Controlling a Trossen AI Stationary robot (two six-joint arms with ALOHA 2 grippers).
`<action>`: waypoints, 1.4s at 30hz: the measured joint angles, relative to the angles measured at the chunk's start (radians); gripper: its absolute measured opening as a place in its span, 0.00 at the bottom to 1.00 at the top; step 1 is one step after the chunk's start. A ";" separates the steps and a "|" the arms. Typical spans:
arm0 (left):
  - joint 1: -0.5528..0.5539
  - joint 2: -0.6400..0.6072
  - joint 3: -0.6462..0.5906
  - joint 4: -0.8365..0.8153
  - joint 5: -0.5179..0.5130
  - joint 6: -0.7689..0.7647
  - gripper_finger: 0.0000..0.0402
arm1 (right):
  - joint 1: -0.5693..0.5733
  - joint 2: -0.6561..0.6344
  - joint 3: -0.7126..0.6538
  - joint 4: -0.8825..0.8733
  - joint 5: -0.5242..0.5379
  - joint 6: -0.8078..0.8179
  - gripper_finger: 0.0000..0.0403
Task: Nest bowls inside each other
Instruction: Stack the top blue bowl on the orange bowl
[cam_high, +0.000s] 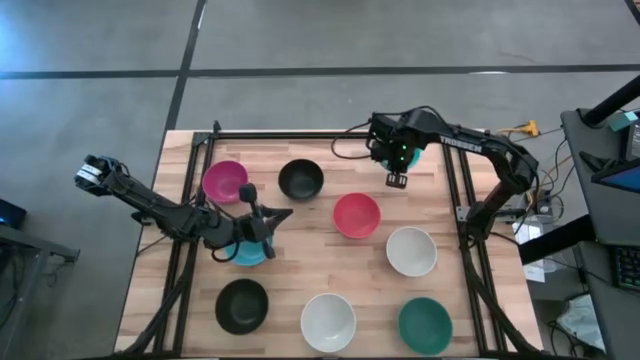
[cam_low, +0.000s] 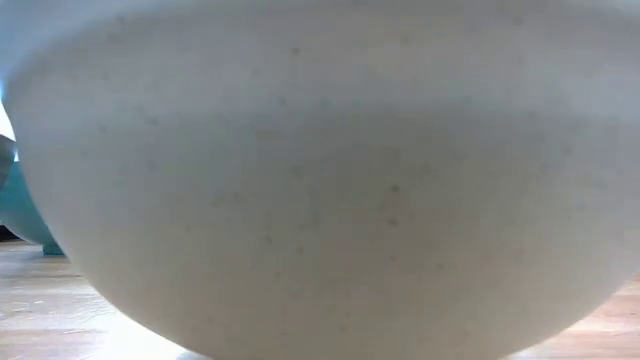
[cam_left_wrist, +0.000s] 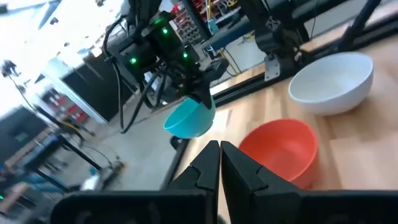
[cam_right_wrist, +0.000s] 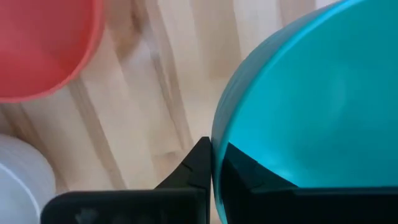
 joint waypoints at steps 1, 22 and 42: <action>0.000 0.000 -0.001 -0.001 0.000 0.030 0.00 | 0.009 -0.004 0.006 0.003 0.001 -0.020 0.03; 0.026 0.003 -0.063 0.007 0.003 -0.206 0.00 | 0.158 -0.042 0.124 -0.022 0.539 -0.184 0.03; -0.026 0.015 -0.049 0.033 0.100 -0.385 0.00 | 0.749 -0.404 0.122 -0.068 0.401 0.070 0.03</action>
